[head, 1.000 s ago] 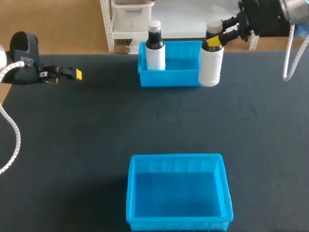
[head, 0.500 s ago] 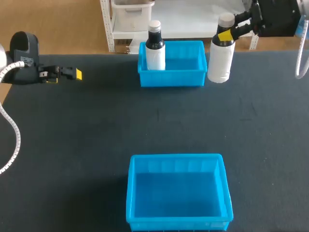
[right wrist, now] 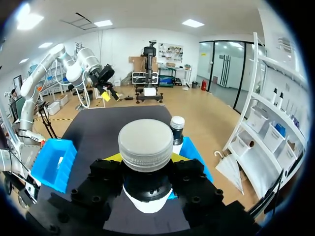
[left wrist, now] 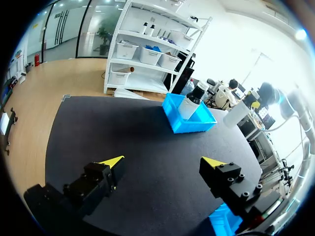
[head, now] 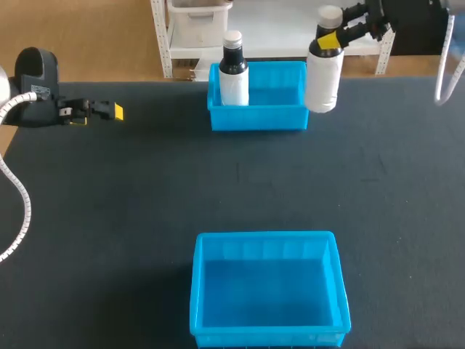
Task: Pick up the bottle, and place it in the far bin if it is heavy, or in the near bin if it is light.
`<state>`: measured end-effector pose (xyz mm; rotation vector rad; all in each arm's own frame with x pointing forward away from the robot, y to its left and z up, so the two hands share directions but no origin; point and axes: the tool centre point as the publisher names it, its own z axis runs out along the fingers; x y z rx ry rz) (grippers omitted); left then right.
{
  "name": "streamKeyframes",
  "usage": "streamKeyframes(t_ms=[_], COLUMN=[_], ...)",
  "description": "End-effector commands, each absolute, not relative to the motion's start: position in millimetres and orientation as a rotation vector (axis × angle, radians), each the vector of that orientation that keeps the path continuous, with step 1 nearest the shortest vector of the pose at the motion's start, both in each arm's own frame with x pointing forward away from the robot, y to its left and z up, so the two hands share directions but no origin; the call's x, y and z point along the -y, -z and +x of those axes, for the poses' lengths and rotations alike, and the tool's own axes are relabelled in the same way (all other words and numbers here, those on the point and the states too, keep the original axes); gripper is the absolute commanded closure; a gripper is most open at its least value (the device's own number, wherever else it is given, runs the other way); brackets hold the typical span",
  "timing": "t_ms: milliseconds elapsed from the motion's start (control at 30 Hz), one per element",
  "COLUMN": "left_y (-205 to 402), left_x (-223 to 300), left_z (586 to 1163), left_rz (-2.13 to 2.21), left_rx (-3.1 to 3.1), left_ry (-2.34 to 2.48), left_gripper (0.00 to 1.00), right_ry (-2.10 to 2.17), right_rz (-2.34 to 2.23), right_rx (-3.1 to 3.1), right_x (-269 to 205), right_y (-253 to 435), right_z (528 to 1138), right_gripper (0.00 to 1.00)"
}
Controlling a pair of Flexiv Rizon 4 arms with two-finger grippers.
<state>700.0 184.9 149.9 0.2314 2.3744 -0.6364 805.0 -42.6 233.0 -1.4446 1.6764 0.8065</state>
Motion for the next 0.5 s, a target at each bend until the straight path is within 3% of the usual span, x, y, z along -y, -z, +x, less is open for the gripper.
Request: streamKeyframes(t_ms=[33, 500], left_y=[-150, -150], left_x=[-185, -185], left_z=[700, 700], left_rz=[0.231, 0.231], left_rx=[-2.374, -2.374], left_ry=[0.636, 0.636], left_gripper=[0.0, 0.0], right_ry=[-0.792, -0.817], right_rz=[-1.465, -1.457], right_rx=[-1.682, -1.68], right_x=[32, 16], right_y=[-245, -265], right_z=[803, 740], right_gripper=[1.0, 1.0])
